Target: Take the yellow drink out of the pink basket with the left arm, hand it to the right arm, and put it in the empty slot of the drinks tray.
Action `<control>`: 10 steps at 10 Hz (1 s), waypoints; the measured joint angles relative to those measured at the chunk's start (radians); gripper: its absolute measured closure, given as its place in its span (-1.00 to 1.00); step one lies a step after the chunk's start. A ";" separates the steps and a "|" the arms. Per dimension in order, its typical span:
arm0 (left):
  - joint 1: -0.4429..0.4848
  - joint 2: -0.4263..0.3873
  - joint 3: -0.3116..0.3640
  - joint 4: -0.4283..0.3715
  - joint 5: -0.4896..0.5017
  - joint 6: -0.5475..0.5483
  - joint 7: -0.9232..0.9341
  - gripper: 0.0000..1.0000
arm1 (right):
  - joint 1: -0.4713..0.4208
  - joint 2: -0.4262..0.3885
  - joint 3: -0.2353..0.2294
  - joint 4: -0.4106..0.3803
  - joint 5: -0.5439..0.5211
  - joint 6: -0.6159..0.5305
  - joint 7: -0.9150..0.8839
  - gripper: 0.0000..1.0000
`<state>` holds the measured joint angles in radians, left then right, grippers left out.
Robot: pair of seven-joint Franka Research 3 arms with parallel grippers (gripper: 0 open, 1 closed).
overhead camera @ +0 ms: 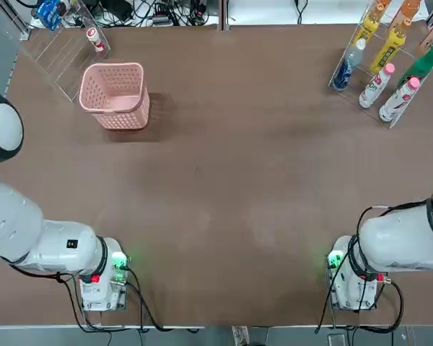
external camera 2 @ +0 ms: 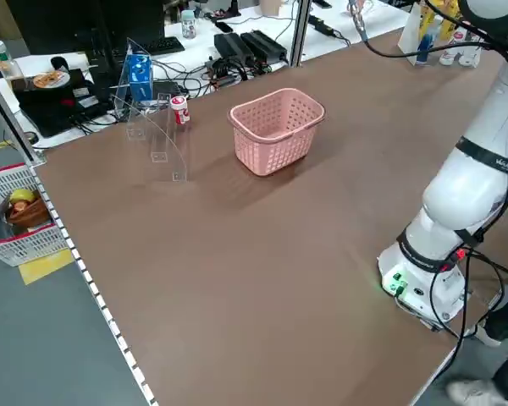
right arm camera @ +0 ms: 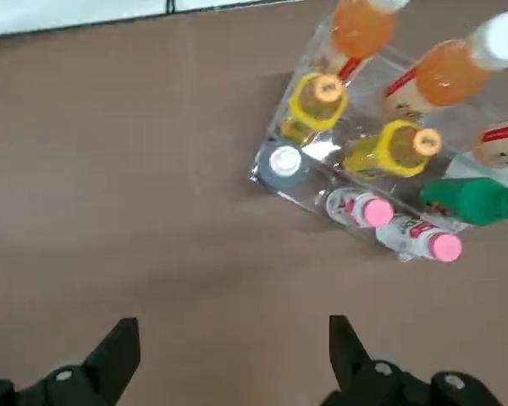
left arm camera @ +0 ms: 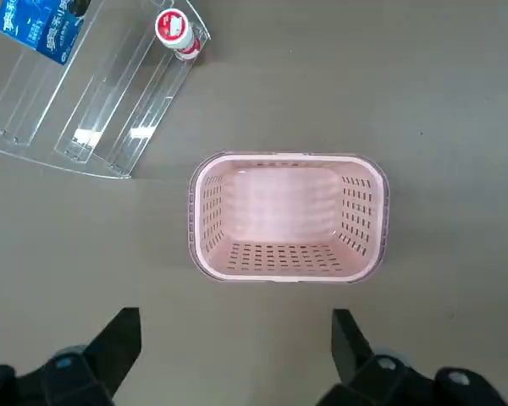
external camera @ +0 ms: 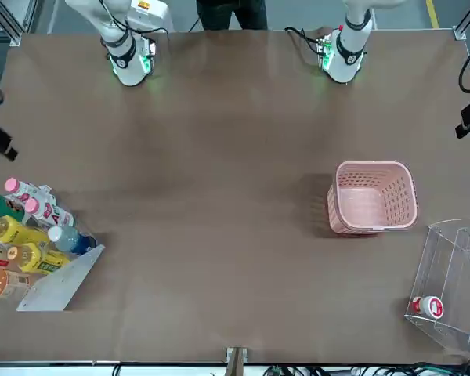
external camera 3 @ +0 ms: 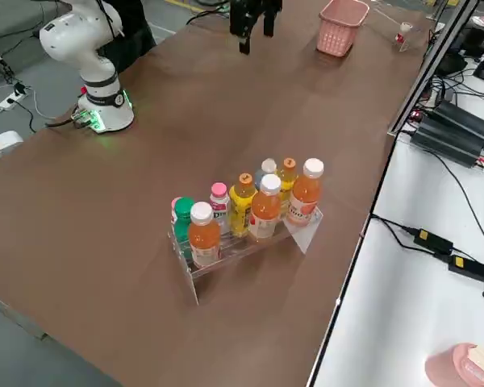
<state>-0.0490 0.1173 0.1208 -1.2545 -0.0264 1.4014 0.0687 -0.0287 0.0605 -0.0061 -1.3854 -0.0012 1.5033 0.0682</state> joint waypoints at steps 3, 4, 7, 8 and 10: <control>0.000 0.000 0.000 0.000 0.000 0.000 0.000 -0.99 | 0.022 -0.005 -0.043 -0.029 -0.008 0.050 0.020 -0.97; 0.000 0.000 0.000 0.000 0.000 0.000 0.000 -0.99 | 0.018 -0.006 -0.062 -0.063 -0.008 0.116 0.019 -0.97; 0.001 0.000 0.000 0.000 0.000 0.000 0.000 -0.99 | 0.024 -0.015 -0.061 -0.102 -0.008 0.157 0.019 -0.97; 0.001 0.000 0.000 0.000 0.000 0.000 0.000 -0.99 | 0.024 -0.021 -0.058 -0.104 -0.008 0.149 0.019 -0.97; 0.003 0.000 0.000 0.000 0.000 0.000 0.000 -0.99 | 0.024 -0.029 -0.059 -0.104 -0.008 0.114 0.019 -0.97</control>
<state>-0.0465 0.1173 0.1212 -1.2545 -0.0264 1.4015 0.0687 -0.0045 0.0320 -0.0648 -1.4898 -0.0090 1.6172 0.0872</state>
